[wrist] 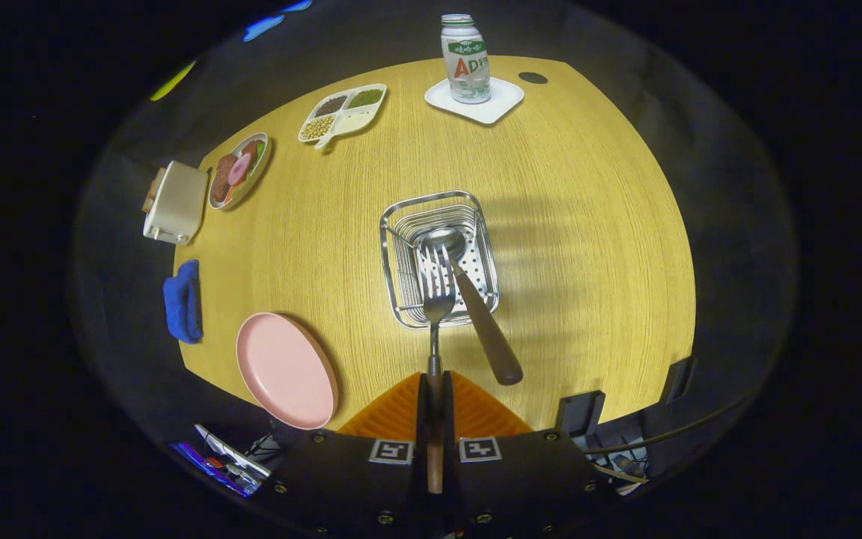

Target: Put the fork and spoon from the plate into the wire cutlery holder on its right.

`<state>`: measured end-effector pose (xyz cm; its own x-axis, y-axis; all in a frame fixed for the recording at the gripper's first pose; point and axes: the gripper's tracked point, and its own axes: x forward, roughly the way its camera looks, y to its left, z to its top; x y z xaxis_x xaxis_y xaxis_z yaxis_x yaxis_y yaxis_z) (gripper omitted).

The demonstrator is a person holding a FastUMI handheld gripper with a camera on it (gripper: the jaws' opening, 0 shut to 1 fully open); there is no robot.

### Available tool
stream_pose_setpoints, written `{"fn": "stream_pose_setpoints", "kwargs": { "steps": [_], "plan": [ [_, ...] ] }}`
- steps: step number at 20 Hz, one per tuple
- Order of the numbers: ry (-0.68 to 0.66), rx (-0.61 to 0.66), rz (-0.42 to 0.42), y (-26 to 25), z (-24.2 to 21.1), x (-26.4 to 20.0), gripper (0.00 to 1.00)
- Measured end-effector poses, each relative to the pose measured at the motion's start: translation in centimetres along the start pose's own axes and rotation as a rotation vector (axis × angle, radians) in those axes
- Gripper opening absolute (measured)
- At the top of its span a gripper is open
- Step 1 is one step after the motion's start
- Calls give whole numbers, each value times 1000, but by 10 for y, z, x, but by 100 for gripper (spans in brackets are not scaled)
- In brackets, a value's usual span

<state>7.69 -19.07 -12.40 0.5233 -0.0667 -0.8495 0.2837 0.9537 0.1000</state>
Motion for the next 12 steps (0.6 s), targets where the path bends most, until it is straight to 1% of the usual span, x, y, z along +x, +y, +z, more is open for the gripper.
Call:
{"fn": "stream_pose_setpoints", "kwargs": {
  "steps": [1, 6, 7, 9, 10, 12],
  "plan": [
    [-7, 5, 5, 1, 2, 0, 10],
    [-50, 5, -6, 3, 15, -10, 10],
    [-70, 5, -7, 5, 21, -12, 15],
    [-106, 2, -18, 3, 28, -16, 18],
    [-121, 5, -18, 4, 31, -18, 21],
    [-137, 10, -19, 5, 35, -20, 21]
  ]
}}
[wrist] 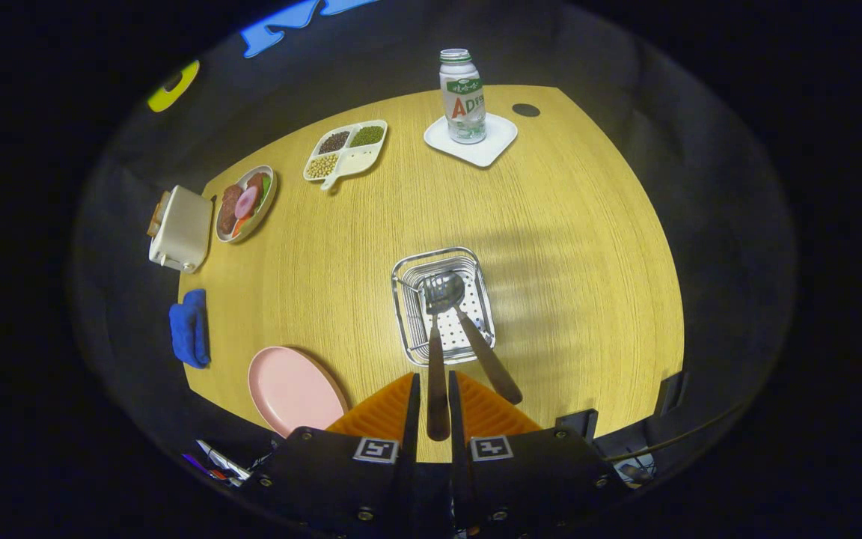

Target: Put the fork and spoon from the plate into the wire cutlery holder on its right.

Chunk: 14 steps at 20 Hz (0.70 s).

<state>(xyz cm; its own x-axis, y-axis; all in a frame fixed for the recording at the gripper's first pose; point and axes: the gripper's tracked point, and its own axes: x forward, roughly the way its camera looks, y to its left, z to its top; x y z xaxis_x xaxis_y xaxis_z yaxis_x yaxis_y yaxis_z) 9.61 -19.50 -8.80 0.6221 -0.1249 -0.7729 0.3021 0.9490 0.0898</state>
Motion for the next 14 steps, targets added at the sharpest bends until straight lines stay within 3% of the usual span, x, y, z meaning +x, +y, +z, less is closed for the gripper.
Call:
{"fn": "stream_pose_setpoints", "kwargs": {
  "steps": [2, 5, 7, 9, 14],
  "plan": [
    [-7, 1, -2, 1, 2, 1, 21],
    [-42, -14, 3, 5, 7, 3, 80],
    [-87, -26, 12, 12, 14, -2, 83],
    [-142, -39, 8, 16, 24, -9, 99],
    [-380, -93, 6, 29, 63, -52, 99]
  ]
}}
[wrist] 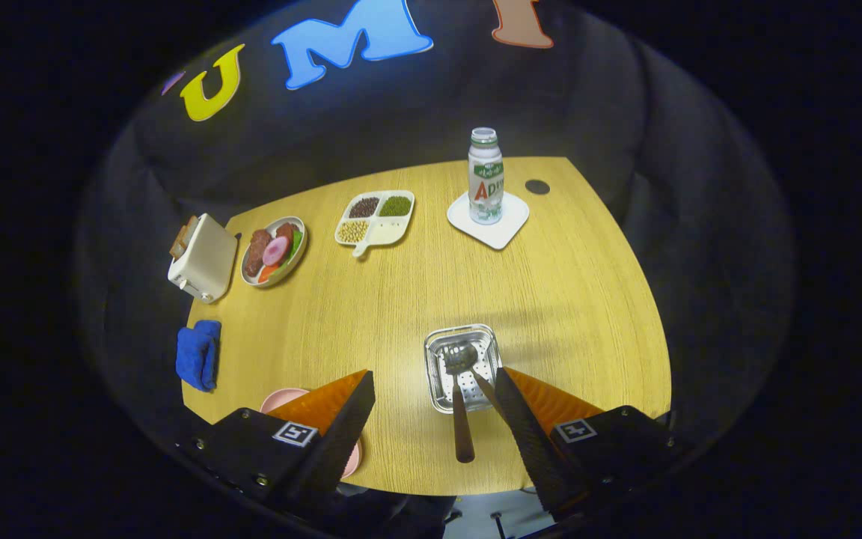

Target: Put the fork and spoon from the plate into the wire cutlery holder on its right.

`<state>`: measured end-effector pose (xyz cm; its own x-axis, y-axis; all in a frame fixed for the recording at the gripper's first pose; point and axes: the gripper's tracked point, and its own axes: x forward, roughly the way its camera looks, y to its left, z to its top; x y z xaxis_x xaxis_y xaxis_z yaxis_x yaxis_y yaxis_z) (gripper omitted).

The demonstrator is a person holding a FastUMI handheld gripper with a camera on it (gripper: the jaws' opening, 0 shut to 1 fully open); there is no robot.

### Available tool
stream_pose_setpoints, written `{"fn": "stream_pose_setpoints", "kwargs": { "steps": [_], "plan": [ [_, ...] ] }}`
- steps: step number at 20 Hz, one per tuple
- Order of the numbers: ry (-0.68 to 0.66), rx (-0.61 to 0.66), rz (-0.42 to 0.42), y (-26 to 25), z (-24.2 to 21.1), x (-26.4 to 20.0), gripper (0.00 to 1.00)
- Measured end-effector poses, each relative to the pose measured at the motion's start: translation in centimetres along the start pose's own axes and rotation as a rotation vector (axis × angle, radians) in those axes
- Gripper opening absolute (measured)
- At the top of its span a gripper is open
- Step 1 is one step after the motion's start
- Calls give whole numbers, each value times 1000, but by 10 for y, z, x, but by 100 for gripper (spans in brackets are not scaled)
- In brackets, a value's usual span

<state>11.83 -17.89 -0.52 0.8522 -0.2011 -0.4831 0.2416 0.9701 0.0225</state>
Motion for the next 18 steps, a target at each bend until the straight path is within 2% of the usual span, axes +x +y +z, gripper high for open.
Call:
{"fn": "stream_pose_setpoints", "kwargs": {
  "steps": [3, 6, 10, 13, 18],
  "plan": [
    [-253, -34, 0, 9, 53, -34, 99],
    [-495, -66, -21, 17, 97, -88, 99],
    [-708, -91, -48, 24, 132, -149, 99],
    [-812, -78, -41, 31, 142, -179, 99],
    [-875, -89, -43, 35, 146, -200, 98]
  ]
}}
